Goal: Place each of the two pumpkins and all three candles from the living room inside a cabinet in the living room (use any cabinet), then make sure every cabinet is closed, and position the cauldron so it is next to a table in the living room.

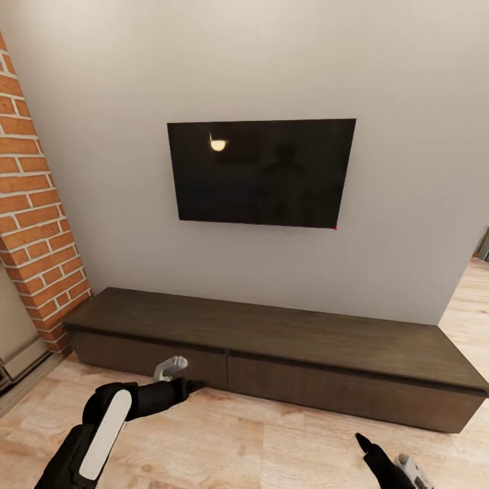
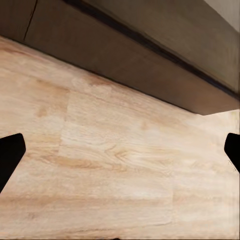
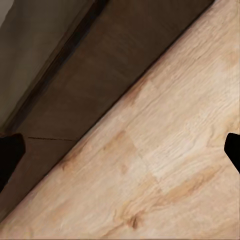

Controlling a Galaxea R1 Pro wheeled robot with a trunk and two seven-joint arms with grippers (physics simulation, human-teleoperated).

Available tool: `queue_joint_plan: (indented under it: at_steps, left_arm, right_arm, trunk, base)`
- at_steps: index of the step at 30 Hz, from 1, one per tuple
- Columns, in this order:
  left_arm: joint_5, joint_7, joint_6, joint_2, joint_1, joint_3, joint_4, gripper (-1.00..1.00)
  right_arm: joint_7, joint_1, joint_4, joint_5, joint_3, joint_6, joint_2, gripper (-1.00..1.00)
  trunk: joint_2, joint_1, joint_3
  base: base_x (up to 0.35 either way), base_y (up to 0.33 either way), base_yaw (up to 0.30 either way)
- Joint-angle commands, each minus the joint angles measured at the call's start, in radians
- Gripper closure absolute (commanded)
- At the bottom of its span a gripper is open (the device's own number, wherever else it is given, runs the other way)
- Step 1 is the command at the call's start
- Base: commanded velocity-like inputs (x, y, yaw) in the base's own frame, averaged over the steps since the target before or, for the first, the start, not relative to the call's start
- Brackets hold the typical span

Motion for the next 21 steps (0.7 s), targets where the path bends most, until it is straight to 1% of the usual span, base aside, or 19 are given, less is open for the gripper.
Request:
queue_joint_plan:
  at_steps: [1, 2, 3, 4, 5, 6, 7, 8, 9, 10, 12, 14, 16, 17, 19, 20, 21]
  left_arm:
    - [0.039, -0.005, 0.003, 0.02, -0.013, -0.001, 0.035, -1.0]
    - [0.061, -0.005, 0.003, 0.027, -0.02, -0.002, 0.054, -1.0]
    - [0.132, -0.006, 0.002, 0.041, -0.039, -0.004, 0.109, -1.0]
    - [0.179, -0.006, 0.002, 0.046, -0.049, -0.007, 0.142, -1.0]
    - [0.2, -0.006, 0.002, 0.048, -0.054, -0.01, 0.156, -1.0]
    - [0.234, -0.006, 0.002, 0.051, -0.065, -0.021, 0.179, -1.0]
    - [0.258, -0.006, 0.002, 0.053, -0.074, -0.038, 0.195, -1.0]
    - [0.267, -0.006, 0.002, 0.053, -0.077, -0.048, 0.202, -1.0]
    - [0.282, -0.006, 0.002, 0.053, -0.082, -0.067, 0.216, -1.0]
    - [0.297, -0.006, 0.002, 0.05, -0.085, -0.082, 0.231, -1.0]
    - [0.331, -0.006, 0.002, 0.045, -0.089, -0.1, 0.262, -1.0]
    - [0.349, -0.006, 0.002, 0.043, -0.09, -0.106, 0.278, -1.0]
    - [0.381, -0.006, 0.002, 0.041, -0.092, -0.121, 0.306, -1.0]
    - [0.388, -0.006, 0.002, 0.041, -0.092, -0.126, 0.312, -1.0]
    - [0.426, -0.006, 0.003, 0.041, -0.092, -0.142, 0.331, -1.0]
    - [0.44, -0.006, 0.003, 0.041, -0.092, -0.144, 0.332, -1.0]
    - [0.473, -0.006, 0.003, 0.043, -0.092, -0.15, 0.333, -1.0]
  right_arm:
    - [0.003, -0.005, -0.001, -0.039, -0.003, -0.026, -0.007, -1.0]
    - [0.005, -0.007, -0.001, -0.055, -0.003, -0.036, -0.01, -1.0]
    - [0.019, -0.013, 0.002, -0.111, -0.004, -0.057, -0.019, -1.0]
    - [0.041, -0.015, 0.006, -0.161, -0.004, -0.065, -0.023, -1.0]
    - [0.057, -0.016, 0.008, -0.188, -0.004, -0.068, -0.024, -1.0]
    - [0.093, -0.017, 0.013, -0.245, -0.004, -0.072, -0.026, -1.0]
    - [0.131, -0.019, 0.016, -0.294, -0.004, -0.074, -0.027, -1.0]
    - [0.149, -0.019, 0.018, -0.315, -0.004, -0.075, -0.028, -1.0]
    - [0.179, -0.02, 0.021, -0.35, -0.003, -0.075, -0.03, -1.0]
    - [0.201, -0.02, 0.023, -0.373, -0.003, -0.073, -0.035, -1.0]
    - [0.225, -0.021, 0.026, -0.399, -0.003, -0.062, -0.052, -1.0]
    - [0.23, -0.021, 0.027, -0.406, -0.003, -0.061, -0.057, -1.0]
    - [0.234, -0.021, 0.027, -0.41, -0.003, -0.064, -0.062, -1.0]
    - [0.234, -0.022, 0.027, -0.41, -0.003, -0.066, -0.063, -1.0]
    - [0.234, -0.024, 0.027, -0.411, -0.003, -0.077, -0.065, -1.0]
    - [0.234, -0.024, 0.027, -0.412, -0.003, -0.08, -0.065, -1.0]
    - [0.235, -0.025, 0.027, -0.415, -0.003, -0.085, -0.065, -1.0]
  trunk:
    - [-0.001, 0.0, -0.001]
    - [-0.001, 0.0, -0.001]
    - [-0.001, 0.0, -0.001]
    - [-0.001, 0.0, -0.001]
    - [-0.001, 0.0, -0.001]
    - [-0.001, 0.0, -0.001]
    - [-0.001, 0.0, -0.001]
    - [-0.001, 0.0, -0.001]
    - [-0.001, 0.0, -0.001]
    - [-0.001, 0.0, -0.001]
    - [-0.001, 0.0, -0.001]
    - [-0.001, 0.0, -0.001]
    - [-0.001, 0.0, -0.001]
    - [-0.001, 0.0, -0.001]
    - [-0.001, 0.0, -0.001]
    - [-0.001, 0.0, -0.001]
    - [-0.001, 0.0, -0.001]
  base:
    - [0.0, 0.0, 0.0]
    - [0.0, 0.0, 0.0]
    - [0.0, 0.0, 0.0]
    - [0.0, 0.0, 0.0]
    - [0.0, 0.0, 0.0]
    - [0.0, 0.0, 0.0]
    - [0.0, 0.0, 0.0]
    - [0.0, 0.0, 0.0]
    - [0.0, 0.0, 0.0]
    - [0.0, 0.0, 0.0]
    - [0.0, 0.0, 0.0]
    - [0.0, 0.0, 0.0]
    - [0.0, 0.0, 0.0]
    - [0.0, 0.0, 0.0]
    - [0.0, 0.0, 0.0]
    - [0.0, 0.0, 0.0]
    - [0.0, 0.0, 0.0]
